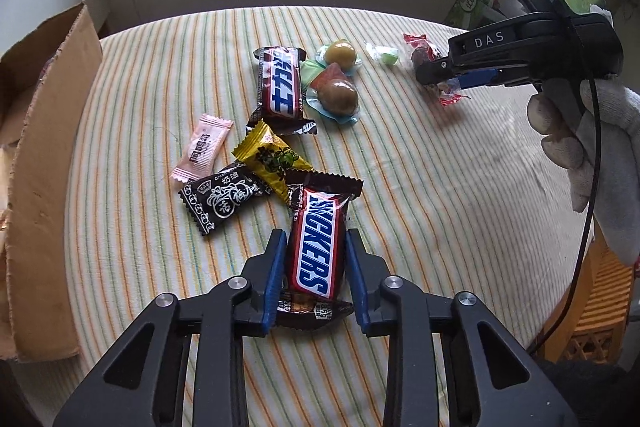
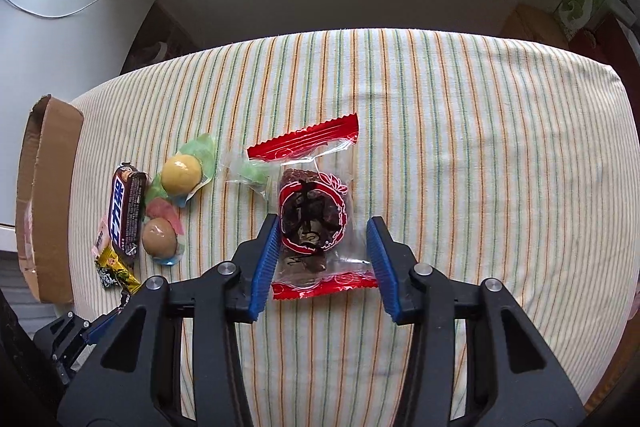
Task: Organize snacks
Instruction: 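Close the left gripper on the Snickers bar while the right gripper grasps the red pastry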
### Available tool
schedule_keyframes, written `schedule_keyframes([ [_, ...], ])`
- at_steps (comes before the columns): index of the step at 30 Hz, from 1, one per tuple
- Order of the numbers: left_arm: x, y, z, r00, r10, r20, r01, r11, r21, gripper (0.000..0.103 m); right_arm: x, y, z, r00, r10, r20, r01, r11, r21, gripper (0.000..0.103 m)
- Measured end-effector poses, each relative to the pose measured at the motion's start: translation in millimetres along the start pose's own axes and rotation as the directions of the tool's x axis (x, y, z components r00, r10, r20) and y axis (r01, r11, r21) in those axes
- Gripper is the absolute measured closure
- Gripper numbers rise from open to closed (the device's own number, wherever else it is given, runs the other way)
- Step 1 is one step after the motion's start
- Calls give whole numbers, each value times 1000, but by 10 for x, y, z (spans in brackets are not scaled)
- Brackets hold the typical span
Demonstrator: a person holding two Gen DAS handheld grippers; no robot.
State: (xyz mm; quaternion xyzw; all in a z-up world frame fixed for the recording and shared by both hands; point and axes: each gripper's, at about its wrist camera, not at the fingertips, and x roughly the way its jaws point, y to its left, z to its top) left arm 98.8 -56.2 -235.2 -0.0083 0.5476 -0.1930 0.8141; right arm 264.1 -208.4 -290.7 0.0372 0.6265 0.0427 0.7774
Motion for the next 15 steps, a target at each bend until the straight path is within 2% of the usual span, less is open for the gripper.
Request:
schedule_keyframes([
  [7,-63,38,-62,999,-31,25,32,999,-38,75,-69,-110,-106,1000,17,25,-17,1000,3,62],
  [15,-229,95,-158,995,-68,76,77,988,-130,75,-226,-227,-435,997,53,54,-55,998,27,63],
])
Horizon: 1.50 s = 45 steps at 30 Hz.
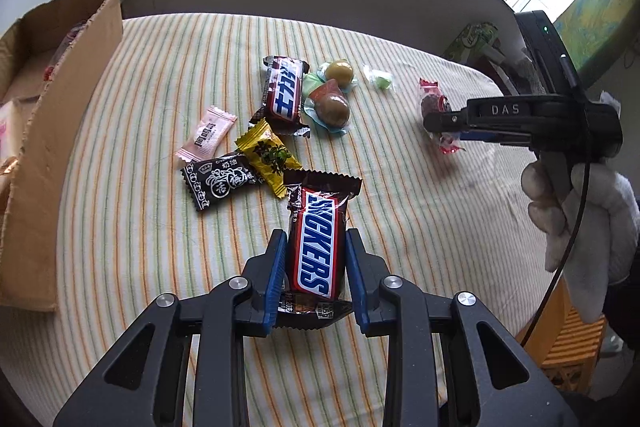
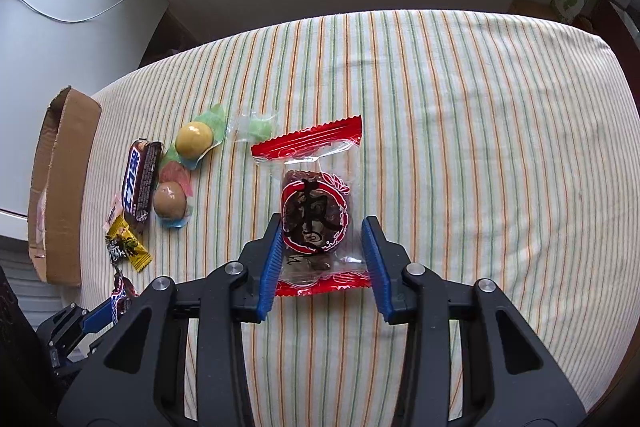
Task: Organize snacks
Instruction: 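Close the left gripper on the Snickers bar while the right gripper grasps the red pastry, then carry the Snickers bar and red pastry with both grippers over the cardboard box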
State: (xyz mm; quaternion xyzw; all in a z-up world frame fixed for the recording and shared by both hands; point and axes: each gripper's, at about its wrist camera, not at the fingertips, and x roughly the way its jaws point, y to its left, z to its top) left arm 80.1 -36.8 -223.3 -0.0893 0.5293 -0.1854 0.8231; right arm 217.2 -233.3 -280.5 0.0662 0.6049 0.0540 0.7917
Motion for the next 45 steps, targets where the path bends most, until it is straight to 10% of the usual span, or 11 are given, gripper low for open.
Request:
schedule_keyframes([
  [15,-460,99,-8,995,28,93,-23,998,-57,75,-453,202,-181,997,28,66,-21,994,-110,63],
  [45,-1238,1057,228,932,236,275,-170,955,-244,75,-640,2041,124,981,187,61,-142,888,-438,63],
])
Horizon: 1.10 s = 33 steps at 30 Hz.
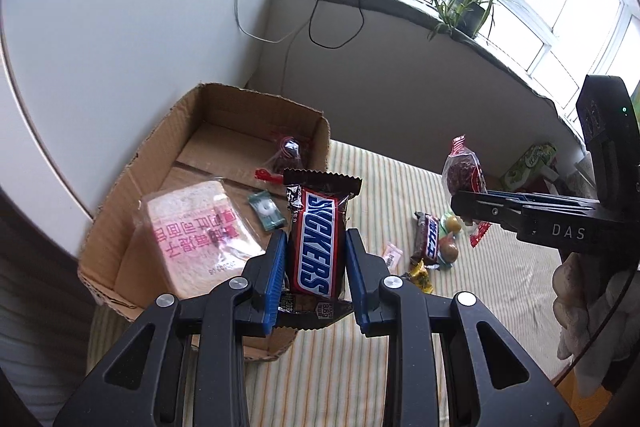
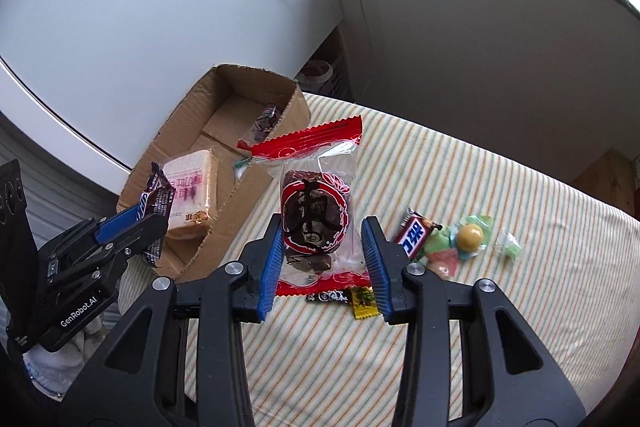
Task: Organize snacks
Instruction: 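Carry the Snickers bar and red pastry with both grippers over the cardboard box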
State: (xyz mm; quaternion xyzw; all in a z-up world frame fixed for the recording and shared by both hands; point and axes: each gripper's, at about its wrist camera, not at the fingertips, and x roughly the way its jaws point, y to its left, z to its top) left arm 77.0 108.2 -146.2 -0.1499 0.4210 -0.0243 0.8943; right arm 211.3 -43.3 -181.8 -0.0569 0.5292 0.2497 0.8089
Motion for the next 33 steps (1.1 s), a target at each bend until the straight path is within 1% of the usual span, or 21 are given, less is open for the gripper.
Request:
schedule_keyframes([
  [12,49,185,150,997,72,22,-71,997,-15,75,273,280,292,999,37,-27,-38,998,-53,63],
  [25,228,419,296,995,101,6,-100,993,-55,75,586,552,564,997,54,-62,-60,993,-97,63],
  [33,297,509,332,993,117,-5,-117,990,-73,75,792,640,625,993,76,-90,-87,989,-123,62],
])
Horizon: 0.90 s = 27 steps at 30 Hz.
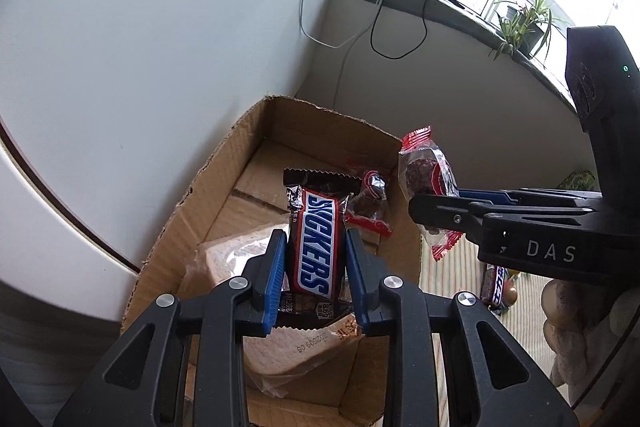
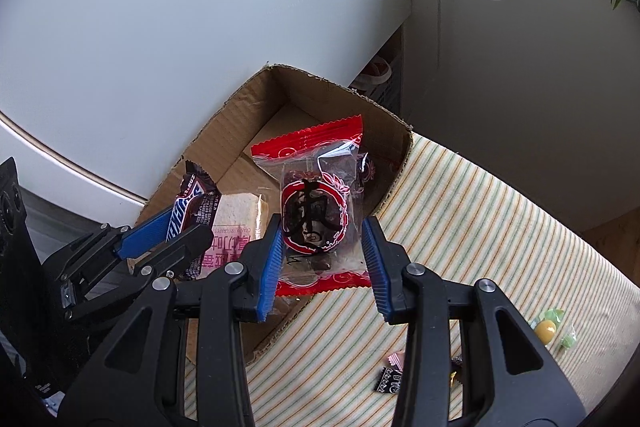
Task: Organize snacks
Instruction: 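Carry the Snickers bar and red pastry with both grippers over the cardboard box, then open both grippers over the box, dropping the Snickers and pastry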
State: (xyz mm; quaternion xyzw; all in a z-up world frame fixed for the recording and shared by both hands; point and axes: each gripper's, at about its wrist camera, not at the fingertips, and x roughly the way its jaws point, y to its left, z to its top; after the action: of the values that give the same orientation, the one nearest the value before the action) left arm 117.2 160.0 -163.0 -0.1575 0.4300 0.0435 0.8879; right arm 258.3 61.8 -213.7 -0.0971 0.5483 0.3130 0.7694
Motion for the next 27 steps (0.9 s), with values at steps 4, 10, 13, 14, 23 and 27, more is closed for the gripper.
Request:
schedule_keyframes([
  [4,14,22,27,1000,-1,0,1,1000,-5,75,44,-12,7,1000,-2,-3,2,1000,-4,62],
  [10,25,16,48,1000,10,4,-10,1000,4,75,62,13,7,1000,7,1,-7,1000,-13,62],
  [13,17,21,46,1000,18,1,-18,1000,1,75,56,15,13,1000,0,5,0,1000,-14,59],
  [14,14,26,50,1000,22,1,-22,1000,1,75,42,14,12,1000,-1,10,2,1000,-13,58],
  [23,-32,27,79,1000,26,13,-26,1000,1,75,-72,-5,-15,1000,-6,28,6,1000,-5,55],
  [27,-66,2,80,1000,23,19,-23,1000,2,75,-167,-29,-62,999,-11,39,11,1000,-1,55],
])
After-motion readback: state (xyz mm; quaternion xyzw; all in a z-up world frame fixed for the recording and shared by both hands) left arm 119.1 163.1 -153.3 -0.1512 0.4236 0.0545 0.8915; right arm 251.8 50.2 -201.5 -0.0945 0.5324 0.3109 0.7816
